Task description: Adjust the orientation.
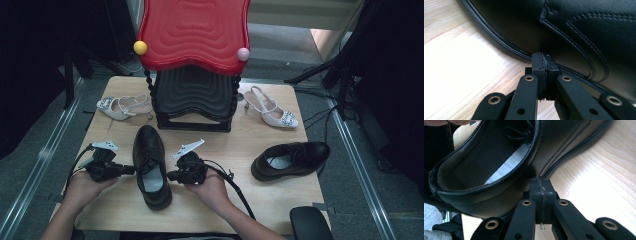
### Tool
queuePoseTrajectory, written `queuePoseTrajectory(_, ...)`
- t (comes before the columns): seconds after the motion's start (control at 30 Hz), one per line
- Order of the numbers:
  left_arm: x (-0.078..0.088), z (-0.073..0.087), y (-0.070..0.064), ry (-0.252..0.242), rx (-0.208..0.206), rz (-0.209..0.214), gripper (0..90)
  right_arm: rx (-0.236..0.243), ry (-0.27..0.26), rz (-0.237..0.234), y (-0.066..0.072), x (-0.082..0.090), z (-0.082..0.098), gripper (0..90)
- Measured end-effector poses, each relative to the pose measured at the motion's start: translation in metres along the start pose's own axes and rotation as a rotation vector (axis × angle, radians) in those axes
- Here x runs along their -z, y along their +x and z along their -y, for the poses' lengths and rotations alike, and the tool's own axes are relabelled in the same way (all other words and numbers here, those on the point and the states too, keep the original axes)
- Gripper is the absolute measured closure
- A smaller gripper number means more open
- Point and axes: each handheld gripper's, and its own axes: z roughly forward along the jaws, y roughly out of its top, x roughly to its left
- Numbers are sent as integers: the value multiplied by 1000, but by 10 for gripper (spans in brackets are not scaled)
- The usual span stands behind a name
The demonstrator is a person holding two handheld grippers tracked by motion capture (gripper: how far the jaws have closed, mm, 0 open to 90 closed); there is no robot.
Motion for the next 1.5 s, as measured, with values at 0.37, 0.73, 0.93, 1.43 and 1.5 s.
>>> queuePoseTrajectory(0.37, -10, -6, -16, 15, -18, 57, 900, -26, 11, -9, 3, 11, 12, 900)
queuePoseTrajectory(0.73, -30, -20, -36, 22, -36, 93, 900, -75, -17, 20, -5, 36, 36, 900)
queuePoseTrajectory(0.93, -39, -26, -42, 19, 3, 108, 900, -95, -15, 47, -4, 44, 44, 900)
queuePoseTrajectory(1.43, -26, -35, -45, 4, 5, 69, 779, -98, -31, 119, -10, 63, 45, 839)
queuePoseTrajectory(1.5, -18, -40, -47, -31, -1, 76, 743, -119, -28, 123, -13, 68, 46, 831)
